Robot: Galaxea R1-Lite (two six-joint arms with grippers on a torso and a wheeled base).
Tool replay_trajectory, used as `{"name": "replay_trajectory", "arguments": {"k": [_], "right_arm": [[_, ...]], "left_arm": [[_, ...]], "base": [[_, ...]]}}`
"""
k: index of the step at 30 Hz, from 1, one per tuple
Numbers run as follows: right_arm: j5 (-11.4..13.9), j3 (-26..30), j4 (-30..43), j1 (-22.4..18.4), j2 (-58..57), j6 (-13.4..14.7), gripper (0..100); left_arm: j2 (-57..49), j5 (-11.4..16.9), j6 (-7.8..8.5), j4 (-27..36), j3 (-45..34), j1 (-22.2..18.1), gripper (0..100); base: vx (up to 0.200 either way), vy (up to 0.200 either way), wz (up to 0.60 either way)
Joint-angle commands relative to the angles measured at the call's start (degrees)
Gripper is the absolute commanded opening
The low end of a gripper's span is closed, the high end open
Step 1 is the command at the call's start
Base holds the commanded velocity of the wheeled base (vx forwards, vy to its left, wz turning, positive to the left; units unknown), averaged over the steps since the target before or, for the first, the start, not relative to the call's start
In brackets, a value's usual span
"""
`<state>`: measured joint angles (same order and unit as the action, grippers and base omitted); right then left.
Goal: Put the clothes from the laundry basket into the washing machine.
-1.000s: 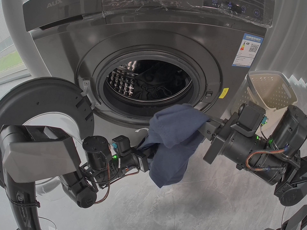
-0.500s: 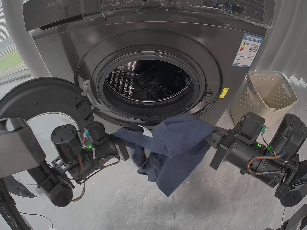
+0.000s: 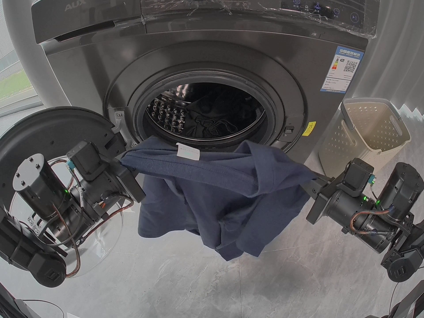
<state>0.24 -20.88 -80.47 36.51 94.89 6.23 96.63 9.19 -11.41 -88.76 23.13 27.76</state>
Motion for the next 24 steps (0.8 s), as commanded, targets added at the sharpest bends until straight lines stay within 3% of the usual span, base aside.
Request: {"name": "replay_trajectory", "arguments": {"k": [1,6,20,24], "right_arm": [[-0.2,-1.1,-1.7,-1.3,1.3,0.0,0],[-2.2,-1.6,-7.9,-1.3,5.7,-0.3,0],[-3.3,-5.2,-8.0,-1.7,5.8,-0.1,0],[-5.2,-5.9,-8.0,-1.5,5.7,0.0,0]], "left_arm": [[-4.1,0.0,-0.28,-0.1,0.9,1.1,0],[-6.5,0.0,-0.45,-0.1,0.8,1.6,0],[-8.0,-0.2,-0.63,0.1,2.0,0.9,0],[-8.7,-0.2,-0.63,0.3,2.0,0.4,0]], "base": [[0.0,0.0,0.0],[0.0,0.0,0.0],[0.0,0.0,0.0],[0.0,0.0,0.0]]}}
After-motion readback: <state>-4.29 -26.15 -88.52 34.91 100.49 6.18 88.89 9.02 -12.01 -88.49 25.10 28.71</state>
